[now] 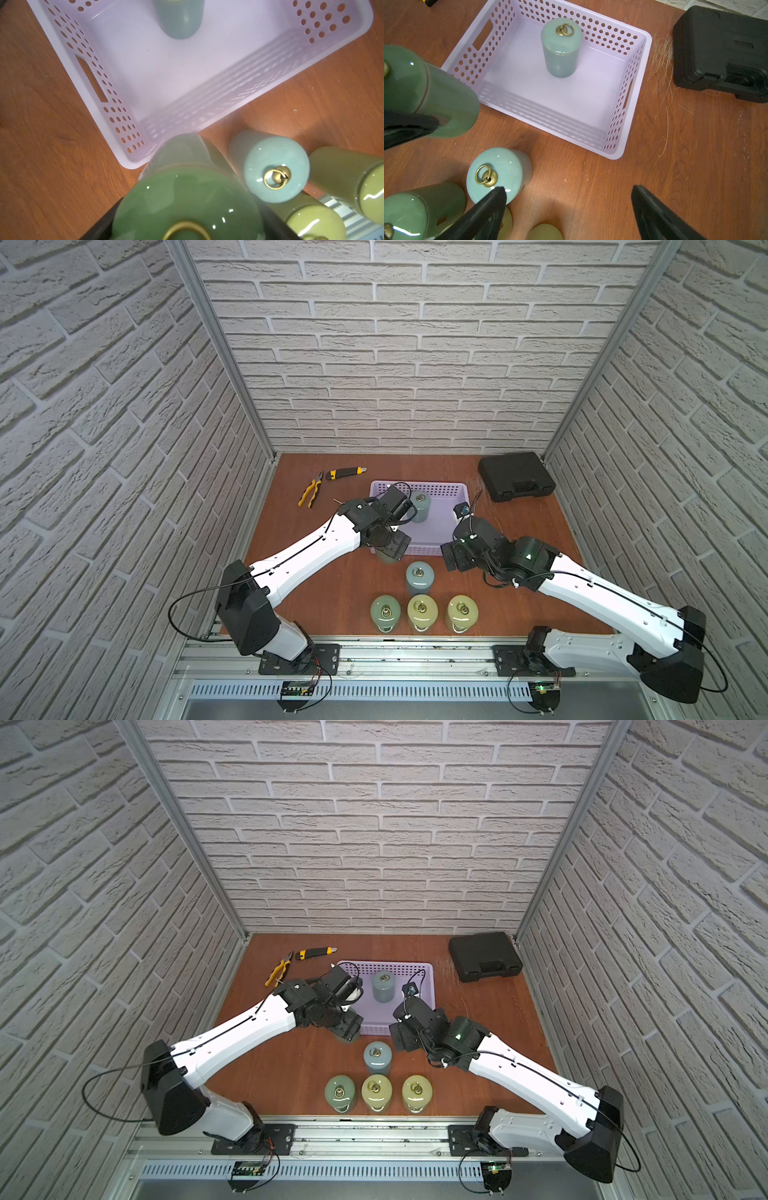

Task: Take the tea canister out of the basket
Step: Place the tea canister at the center of the board.

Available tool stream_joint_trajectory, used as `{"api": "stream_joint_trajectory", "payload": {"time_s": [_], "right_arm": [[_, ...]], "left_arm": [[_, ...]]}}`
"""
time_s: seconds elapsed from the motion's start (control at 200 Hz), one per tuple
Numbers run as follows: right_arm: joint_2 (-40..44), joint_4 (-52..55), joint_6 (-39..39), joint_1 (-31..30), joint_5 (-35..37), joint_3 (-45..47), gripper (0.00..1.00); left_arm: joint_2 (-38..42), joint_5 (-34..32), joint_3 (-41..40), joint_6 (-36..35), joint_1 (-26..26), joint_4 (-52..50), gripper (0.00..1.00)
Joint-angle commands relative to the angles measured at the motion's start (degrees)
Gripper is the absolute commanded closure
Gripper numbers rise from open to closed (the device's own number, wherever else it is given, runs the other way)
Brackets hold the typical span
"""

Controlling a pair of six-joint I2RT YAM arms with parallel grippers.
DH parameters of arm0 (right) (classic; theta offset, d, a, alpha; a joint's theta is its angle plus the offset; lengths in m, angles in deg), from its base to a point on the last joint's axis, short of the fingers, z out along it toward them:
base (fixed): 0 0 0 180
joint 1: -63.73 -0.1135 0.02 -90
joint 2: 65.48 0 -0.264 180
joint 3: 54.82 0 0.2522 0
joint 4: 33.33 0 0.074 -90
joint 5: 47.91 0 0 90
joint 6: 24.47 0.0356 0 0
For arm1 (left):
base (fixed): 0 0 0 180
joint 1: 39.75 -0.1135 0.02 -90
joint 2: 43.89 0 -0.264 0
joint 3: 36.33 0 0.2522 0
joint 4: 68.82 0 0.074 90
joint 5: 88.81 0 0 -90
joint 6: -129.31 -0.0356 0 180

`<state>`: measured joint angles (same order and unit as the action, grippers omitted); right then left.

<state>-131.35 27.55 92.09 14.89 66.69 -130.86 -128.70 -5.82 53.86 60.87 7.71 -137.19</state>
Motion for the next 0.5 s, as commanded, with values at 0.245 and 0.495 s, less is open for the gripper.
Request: {"api": "stream_joint_trajectory", "payload": {"time_s": [0.245, 0.495], "right_arm": [[0.04, 1.84, 1.39, 0.58, 0.63, -1.03, 0.01], [-0.37, 3.2, 1.73, 0.59, 0.46, -2.45, 0.02]], "left_arm": [[5.44, -2.81, -6.08, 4.85, 2.9, 6.61, 0.43], [5.99, -2.81, -10.13, 5.95, 3.39, 9.72, 0.43]]}}
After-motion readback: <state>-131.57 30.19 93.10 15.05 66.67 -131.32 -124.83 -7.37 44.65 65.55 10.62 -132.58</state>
